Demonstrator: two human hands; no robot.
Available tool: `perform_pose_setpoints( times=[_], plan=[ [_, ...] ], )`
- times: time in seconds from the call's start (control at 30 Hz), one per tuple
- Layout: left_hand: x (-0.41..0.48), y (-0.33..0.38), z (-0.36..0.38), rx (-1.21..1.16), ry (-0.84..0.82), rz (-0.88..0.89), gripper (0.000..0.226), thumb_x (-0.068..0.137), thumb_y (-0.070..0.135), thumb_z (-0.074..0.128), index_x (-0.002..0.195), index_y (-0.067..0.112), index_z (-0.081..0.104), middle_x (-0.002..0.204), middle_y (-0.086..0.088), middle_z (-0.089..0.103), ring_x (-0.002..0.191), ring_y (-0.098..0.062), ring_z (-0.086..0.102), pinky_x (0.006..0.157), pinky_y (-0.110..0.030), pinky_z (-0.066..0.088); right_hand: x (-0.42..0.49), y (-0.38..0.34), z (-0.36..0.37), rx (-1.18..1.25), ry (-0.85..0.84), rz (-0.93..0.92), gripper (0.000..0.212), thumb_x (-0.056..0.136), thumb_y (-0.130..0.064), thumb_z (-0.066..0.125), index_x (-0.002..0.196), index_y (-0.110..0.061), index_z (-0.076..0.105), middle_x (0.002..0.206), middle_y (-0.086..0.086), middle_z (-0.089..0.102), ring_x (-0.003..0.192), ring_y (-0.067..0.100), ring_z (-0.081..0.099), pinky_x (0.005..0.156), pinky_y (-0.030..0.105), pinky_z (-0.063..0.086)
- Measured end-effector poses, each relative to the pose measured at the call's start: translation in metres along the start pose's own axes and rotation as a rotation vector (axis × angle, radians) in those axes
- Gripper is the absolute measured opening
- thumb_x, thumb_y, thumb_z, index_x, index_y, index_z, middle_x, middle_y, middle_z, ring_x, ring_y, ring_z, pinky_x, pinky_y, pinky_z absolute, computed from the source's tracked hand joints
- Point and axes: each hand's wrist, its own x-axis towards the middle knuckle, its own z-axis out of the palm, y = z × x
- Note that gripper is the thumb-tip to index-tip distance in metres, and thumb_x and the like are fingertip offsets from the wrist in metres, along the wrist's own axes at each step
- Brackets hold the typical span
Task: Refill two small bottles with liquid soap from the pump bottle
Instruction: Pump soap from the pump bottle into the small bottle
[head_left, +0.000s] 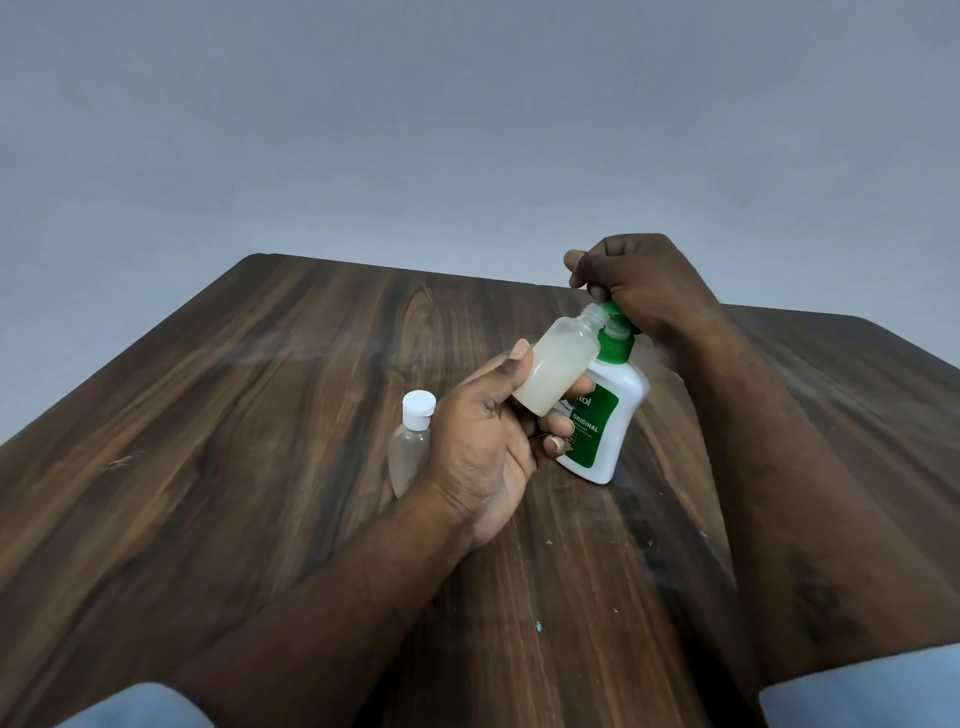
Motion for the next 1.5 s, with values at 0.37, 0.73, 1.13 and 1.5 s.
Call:
perform_pose_setpoints(
  times=[0.37, 0.73, 1.13, 1.5],
  plan=[
    [0.0003, -0.0010, -0.0006, 0.011, 0.010, -0.008, 0.042, 0.105, 0.036, 0.046, 0.126, 0.004, 0.065, 0.098, -0.019, 0.072, 0.060, -0.014, 0.054, 0.054, -0.024, 0.043, -0.0015, 0.0010, 0.0014, -0.002, -0.030, 0.026, 0.030, 0.096, -0.027, 0.073, 0.069, -0.015, 0.070, 0.052, -0.010, 0.055, 0.058, 0.006, 0.057, 0.070, 0.028, 0.047],
    [0.0001, -0.0010, 0.0010, 0.002, 0.019, -0.007, 0.043, 0.106, 0.036, 0.046, 0.126, 0.003, 0.065, 0.099, -0.021, 0.072, 0.059, -0.014, 0.054, 0.052, -0.024, 0.045, -0.0019, 0.0026, 0.0034, 0.025, -0.069, 0.071, 0.025, 0.095, -0.017, 0.071, 0.072, -0.008, 0.069, 0.049, -0.012, 0.056, 0.073, 0.009, 0.062, 0.072, 0.031, 0.042],
    [-0.0002, -0.0006, 0.0002, 0.006, 0.005, -0.008, 0.043, 0.105, 0.037, 0.047, 0.125, 0.004, 0.066, 0.099, -0.021, 0.072, 0.060, -0.014, 0.054, 0.053, -0.024, 0.046, -0.0007, 0.0052, 0.0030, 0.037, -0.088, 0.064, 0.031, 0.093, -0.021, 0.072, 0.062, -0.017, 0.070, 0.056, -0.004, 0.056, 0.080, 0.019, 0.060, 0.073, 0.036, 0.042],
    [0.0012, -0.0022, -0.0012, 0.012, 0.008, -0.003, 0.044, 0.106, 0.036, 0.046, 0.128, 0.002, 0.065, 0.101, -0.021, 0.072, 0.061, -0.015, 0.054, 0.054, -0.025, 0.045, -0.0009, -0.0002, -0.0005, -0.002, -0.029, 0.024, 0.020, 0.097, -0.019, 0.071, 0.091, -0.001, 0.072, 0.049, -0.014, 0.057, 0.045, -0.010, 0.053, 0.051, 0.019, 0.038]
  ],
)
